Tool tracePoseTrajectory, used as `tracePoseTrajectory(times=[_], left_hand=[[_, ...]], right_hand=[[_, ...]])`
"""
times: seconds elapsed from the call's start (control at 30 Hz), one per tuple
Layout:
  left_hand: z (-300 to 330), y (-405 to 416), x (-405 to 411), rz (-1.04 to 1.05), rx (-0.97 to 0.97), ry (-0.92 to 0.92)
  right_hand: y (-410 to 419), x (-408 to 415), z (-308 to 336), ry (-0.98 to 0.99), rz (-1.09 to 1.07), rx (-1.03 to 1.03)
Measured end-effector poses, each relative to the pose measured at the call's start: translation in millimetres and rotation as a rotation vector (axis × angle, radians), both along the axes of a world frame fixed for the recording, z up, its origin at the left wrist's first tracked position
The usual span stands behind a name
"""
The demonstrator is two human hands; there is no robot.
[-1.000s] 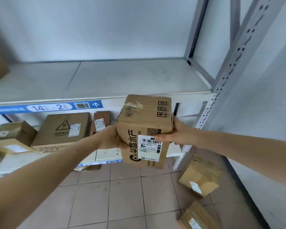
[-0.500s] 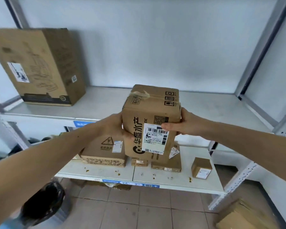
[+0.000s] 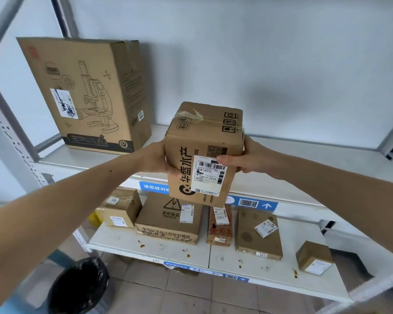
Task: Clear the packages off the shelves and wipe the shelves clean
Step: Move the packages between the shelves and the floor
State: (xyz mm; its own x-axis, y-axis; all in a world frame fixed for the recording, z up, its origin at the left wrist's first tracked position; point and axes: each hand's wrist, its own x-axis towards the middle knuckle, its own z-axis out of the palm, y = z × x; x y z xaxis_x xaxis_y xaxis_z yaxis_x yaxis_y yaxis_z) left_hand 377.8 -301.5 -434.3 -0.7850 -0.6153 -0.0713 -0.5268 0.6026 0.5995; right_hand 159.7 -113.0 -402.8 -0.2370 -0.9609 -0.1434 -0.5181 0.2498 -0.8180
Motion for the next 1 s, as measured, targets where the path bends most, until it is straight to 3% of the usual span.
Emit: tracePoseTrajectory(times=[0.43, 1.0], left_hand=[[-14, -139, -18, 0.190, 0.082, 0.096], [-41, -231, -34, 0.082, 0.307, 0.242]], right_hand=[[-165, -25, 2, 0.049, 0.061, 0.005], [-247, -18, -3, 0.072, -0.122, 0.117]])
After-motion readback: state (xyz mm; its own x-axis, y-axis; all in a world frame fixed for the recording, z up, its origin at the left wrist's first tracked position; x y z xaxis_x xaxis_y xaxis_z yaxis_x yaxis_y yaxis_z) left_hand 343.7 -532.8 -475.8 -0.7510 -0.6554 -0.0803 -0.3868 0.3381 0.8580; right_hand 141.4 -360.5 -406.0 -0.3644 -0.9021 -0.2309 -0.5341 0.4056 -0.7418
